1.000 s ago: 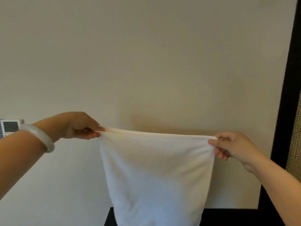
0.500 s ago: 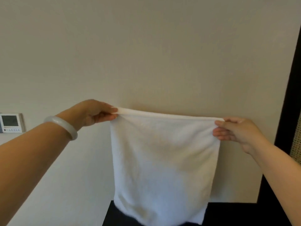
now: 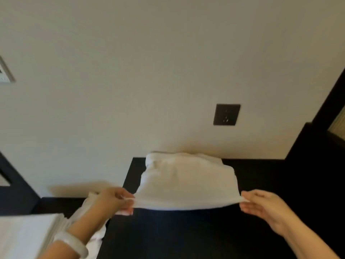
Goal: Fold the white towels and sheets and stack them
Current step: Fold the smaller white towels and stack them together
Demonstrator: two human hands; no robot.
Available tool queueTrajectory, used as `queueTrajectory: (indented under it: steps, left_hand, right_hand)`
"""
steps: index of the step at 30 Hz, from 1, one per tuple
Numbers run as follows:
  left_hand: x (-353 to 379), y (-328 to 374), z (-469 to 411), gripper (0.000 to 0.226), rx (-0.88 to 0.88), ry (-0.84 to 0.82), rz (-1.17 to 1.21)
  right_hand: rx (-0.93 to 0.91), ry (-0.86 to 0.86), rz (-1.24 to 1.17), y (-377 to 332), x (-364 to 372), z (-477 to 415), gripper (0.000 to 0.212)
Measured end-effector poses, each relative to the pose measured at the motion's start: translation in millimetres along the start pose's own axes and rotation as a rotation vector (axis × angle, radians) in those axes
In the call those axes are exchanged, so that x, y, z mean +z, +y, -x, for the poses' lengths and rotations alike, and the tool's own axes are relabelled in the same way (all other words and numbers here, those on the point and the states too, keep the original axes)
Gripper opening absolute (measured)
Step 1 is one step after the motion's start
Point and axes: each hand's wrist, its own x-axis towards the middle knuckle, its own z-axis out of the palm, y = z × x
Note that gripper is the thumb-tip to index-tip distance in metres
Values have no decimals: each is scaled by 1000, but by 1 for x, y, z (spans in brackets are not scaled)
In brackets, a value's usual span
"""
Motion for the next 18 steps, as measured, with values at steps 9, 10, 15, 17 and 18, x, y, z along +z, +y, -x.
queueTrajectory:
  steps: [9, 10, 15, 17, 18]
  left_hand:
    - [34, -78, 37, 7, -14, -20, -313]
    - [35, -80, 42, 8, 12, -10, -374]
    - [30, -91, 66, 13, 52, -76, -556]
    - [26, -90, 69, 12, 87, -113, -625]
    - [25, -87, 68, 12, 146, -84, -666]
  right_hand:
    - [102, 112, 408, 93, -17, 17, 14]
    - [89, 109, 472, 95, -18, 21, 13]
    - [132, 2, 792, 98, -25, 42, 12]
    - [141, -8, 1031, 92, -22, 45, 15]
    - [72, 46, 1228, 89, -19, 44, 18]
